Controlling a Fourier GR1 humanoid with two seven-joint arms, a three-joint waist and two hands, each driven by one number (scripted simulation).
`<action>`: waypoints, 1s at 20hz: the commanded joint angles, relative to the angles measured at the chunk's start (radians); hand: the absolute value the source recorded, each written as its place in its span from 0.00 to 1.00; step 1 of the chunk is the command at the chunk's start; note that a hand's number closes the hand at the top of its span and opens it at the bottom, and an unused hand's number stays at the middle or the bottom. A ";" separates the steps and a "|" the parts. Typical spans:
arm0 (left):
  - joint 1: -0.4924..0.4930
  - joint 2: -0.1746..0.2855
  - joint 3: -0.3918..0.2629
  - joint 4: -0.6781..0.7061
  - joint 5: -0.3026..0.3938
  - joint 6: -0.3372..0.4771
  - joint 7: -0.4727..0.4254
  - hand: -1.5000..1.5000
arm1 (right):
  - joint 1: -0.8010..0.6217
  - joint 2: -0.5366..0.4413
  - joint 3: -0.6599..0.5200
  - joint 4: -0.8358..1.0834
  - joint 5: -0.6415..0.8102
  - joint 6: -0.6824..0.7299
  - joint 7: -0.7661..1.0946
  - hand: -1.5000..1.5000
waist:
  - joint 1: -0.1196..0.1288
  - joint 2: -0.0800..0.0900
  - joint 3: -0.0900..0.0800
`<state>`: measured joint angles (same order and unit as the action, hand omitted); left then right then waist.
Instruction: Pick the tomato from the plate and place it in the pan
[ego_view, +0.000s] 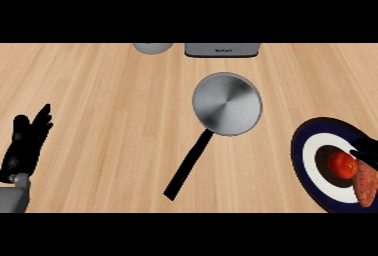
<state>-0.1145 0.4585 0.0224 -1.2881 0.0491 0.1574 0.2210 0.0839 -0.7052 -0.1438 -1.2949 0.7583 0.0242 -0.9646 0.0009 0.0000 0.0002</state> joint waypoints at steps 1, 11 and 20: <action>0.042 -0.025 0.017 -0.008 -0.029 -0.023 -0.030 0.50 | -0.047 0.031 0.009 0.003 0.067 0.013 0.036 0.00 | 0.001 0.000 0.000; 0.097 -0.062 0.045 -0.126 -0.067 -0.045 0.027 0.50 | -0.103 0.106 0.016 0.126 0.149 -0.049 -0.013 0.00 | 0.008 -0.001 0.000; -0.069 -0.068 0.110 0.043 -0.129 -0.073 0.030 0.50 | -0.161 0.123 -0.018 0.263 0.203 -0.092 -0.060 0.00 | -0.002 0.001 0.000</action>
<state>-0.1234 0.3846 0.1104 -1.3003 -0.0592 0.0975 0.2367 -0.0538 -0.5951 -0.1543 -1.1106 0.9352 -0.0208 -0.9812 0.0007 -0.0004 -0.0012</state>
